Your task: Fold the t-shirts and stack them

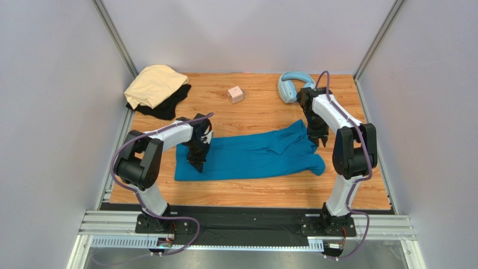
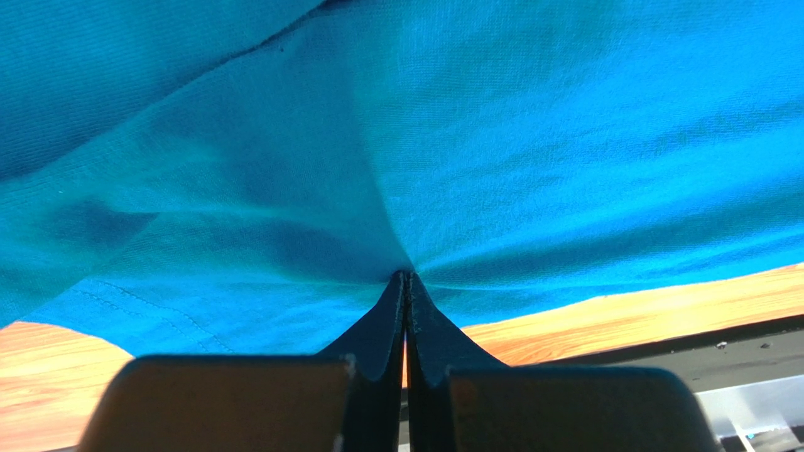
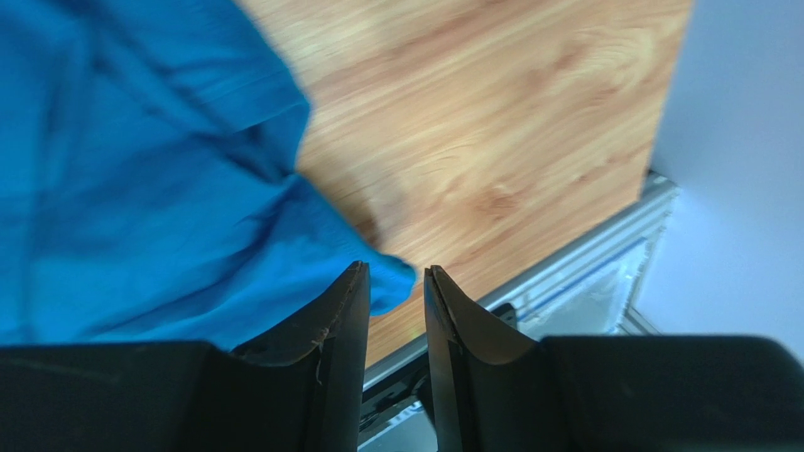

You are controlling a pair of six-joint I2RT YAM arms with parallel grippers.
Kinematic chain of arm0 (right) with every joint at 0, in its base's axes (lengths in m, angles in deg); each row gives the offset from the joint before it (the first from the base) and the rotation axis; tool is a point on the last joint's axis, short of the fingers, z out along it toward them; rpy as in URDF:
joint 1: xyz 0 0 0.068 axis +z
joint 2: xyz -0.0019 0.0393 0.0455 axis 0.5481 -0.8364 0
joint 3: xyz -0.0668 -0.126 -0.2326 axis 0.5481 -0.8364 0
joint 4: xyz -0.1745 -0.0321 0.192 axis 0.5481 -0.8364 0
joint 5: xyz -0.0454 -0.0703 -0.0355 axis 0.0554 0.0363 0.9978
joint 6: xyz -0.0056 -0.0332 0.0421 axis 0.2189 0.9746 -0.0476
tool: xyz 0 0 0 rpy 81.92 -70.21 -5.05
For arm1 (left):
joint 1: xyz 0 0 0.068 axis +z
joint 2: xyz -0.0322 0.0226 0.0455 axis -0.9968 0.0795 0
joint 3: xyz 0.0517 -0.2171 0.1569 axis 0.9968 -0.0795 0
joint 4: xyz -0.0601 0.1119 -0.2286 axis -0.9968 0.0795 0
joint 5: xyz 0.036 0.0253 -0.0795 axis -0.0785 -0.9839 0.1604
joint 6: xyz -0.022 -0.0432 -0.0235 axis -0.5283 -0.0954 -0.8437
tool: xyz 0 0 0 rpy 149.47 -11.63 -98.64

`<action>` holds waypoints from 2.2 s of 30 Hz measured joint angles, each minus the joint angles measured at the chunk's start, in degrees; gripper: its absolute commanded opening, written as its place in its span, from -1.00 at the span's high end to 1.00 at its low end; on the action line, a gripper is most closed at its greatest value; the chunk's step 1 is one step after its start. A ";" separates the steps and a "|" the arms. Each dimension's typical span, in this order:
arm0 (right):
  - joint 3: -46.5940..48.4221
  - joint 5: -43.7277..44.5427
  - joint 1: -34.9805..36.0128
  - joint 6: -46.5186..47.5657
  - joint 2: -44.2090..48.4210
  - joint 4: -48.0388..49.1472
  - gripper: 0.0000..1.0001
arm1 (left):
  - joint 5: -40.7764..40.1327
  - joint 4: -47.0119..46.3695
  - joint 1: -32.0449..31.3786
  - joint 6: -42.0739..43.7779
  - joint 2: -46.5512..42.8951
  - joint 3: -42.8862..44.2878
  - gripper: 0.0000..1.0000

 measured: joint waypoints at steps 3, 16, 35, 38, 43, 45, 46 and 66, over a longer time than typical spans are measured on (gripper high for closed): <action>0.31 -4.68 2.21 0.02 -0.48 0.26 0.36 | 0.02 0.04 0.00 0.00 0.00 0.04 1.00; -8.22 -15.21 4.50 0.00 -5.73 0.26 0.40 | 3.54 1.33 -0.48 -0.22 -4.02 2.45 0.69; -4.79 -15.15 4.31 0.66 -13.97 -0.68 0.40 | 8.41 1.14 -7.48 -0.24 3.17 1.97 1.00; -3.10 -14.75 3.98 0.68 -15.02 -1.40 0.42 | 8.04 1.27 -7.48 -0.33 3.17 1.84 1.00; 3.39 -13.09 3.72 1.95 -18.88 -3.30 0.43 | 7.67 1.29 -7.48 -0.74 3.13 1.27 1.00; 7.63 -12.39 3.72 2.47 -20.96 -4.28 0.44 | 8.07 1.25 -7.48 -1.49 2.67 0.39 1.00; 9.53 -12.24 3.72 2.86 -21.79 -4.37 0.46 | 8.22 1.20 -7.48 -1.68 2.25 -0.17 1.00; 44.83 -10.05 6.84 10.01 -37.53 -4.04 0.33 | 7.85 7.30 -10.49 -7.89 -1.55 1.22 0.99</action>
